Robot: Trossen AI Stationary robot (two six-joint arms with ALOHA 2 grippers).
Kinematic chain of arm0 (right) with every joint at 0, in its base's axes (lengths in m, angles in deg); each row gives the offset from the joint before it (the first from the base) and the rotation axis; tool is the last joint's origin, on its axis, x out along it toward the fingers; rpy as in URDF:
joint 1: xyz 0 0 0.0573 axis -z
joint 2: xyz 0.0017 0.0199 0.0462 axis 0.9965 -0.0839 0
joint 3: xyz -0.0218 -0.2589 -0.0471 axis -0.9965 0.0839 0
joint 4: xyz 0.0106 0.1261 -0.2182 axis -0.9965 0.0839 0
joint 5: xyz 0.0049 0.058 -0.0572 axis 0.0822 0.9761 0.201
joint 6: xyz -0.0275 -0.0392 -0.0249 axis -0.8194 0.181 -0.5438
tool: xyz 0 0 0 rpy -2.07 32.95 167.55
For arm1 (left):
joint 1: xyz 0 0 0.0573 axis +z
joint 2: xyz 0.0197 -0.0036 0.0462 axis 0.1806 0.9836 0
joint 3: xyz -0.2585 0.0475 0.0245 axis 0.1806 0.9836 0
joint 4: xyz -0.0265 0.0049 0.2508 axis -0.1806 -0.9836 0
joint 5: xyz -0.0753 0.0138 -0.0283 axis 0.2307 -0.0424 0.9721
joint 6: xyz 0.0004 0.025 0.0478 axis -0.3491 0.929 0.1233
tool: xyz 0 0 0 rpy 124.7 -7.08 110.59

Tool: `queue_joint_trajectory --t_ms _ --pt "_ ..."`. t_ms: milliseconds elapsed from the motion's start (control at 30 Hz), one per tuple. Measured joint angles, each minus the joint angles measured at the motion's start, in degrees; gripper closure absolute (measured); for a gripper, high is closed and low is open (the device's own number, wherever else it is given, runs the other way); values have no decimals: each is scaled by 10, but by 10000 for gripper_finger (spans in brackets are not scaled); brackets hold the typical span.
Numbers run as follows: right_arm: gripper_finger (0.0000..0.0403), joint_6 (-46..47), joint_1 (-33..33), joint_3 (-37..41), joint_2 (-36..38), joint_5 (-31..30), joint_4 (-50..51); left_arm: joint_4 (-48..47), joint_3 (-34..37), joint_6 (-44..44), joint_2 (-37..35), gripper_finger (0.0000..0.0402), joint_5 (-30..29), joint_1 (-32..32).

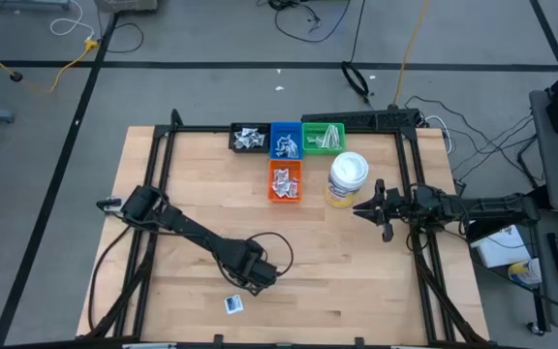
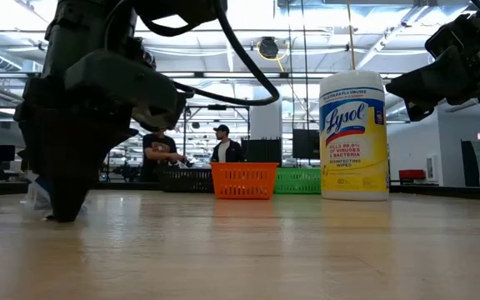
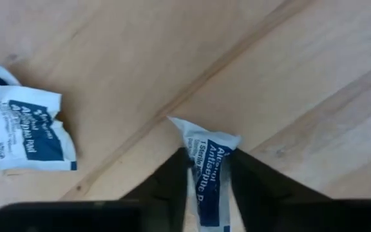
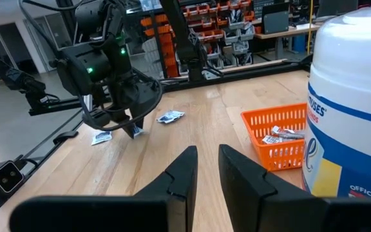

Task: Pick & Place First Aid Supplies
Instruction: Put the blue alcohol pad into the blue bin

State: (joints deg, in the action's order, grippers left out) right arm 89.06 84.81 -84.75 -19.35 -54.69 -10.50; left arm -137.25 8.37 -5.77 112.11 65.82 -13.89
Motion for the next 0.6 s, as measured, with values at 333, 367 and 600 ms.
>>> queue_joint_trajectory --t_ms 333,367,600 --pt "344 0 0 0 0 0 0 2 4 43 -16 394 15 1" --pt "344 0 0 0 0 0 0 2 5 50 -25 395 23 6" --pt "344 0 0 0 0 0 0 -38 3 98 -121 394 9 44"
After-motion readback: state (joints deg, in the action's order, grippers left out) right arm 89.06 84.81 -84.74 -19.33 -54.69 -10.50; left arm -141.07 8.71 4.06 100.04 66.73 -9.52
